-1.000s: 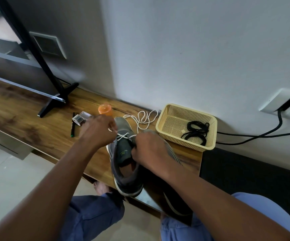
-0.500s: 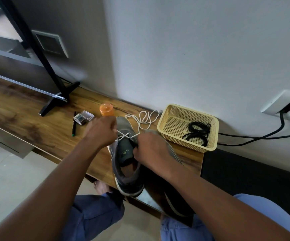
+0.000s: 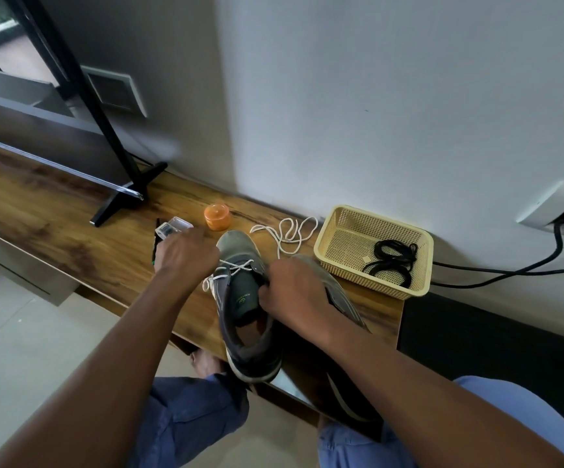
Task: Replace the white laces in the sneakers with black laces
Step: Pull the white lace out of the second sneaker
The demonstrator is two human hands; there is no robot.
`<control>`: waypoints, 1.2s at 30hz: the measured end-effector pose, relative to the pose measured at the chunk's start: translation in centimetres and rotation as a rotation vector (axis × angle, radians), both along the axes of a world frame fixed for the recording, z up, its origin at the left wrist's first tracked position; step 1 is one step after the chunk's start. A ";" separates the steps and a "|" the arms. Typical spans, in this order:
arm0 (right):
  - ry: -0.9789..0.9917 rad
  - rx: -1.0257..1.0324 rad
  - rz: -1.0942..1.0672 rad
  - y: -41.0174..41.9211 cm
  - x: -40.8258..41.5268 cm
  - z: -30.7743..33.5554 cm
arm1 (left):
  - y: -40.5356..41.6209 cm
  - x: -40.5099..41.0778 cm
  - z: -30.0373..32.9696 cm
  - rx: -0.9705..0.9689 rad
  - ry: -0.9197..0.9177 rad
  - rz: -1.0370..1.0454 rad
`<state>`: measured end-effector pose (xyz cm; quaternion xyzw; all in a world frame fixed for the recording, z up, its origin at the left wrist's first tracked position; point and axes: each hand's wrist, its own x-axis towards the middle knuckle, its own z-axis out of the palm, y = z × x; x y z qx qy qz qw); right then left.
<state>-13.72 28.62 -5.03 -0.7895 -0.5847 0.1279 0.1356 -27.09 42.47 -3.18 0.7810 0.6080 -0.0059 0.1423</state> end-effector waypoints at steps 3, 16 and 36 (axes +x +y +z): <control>0.006 -0.006 -0.016 -0.3 0.4 0.4 | 0.1 -0.9 0.6 -0.138 0.189 -0.061; -0.140 0.137 -0.017 1.0 0.3 1.0 | -0.4 -2.5 1.4 -0.171 -0.310 -0.128; 0.378 0.170 -0.214 4.2 -1.0 -1.8 | -2.4 0.3 0.3 -0.089 -0.058 -0.226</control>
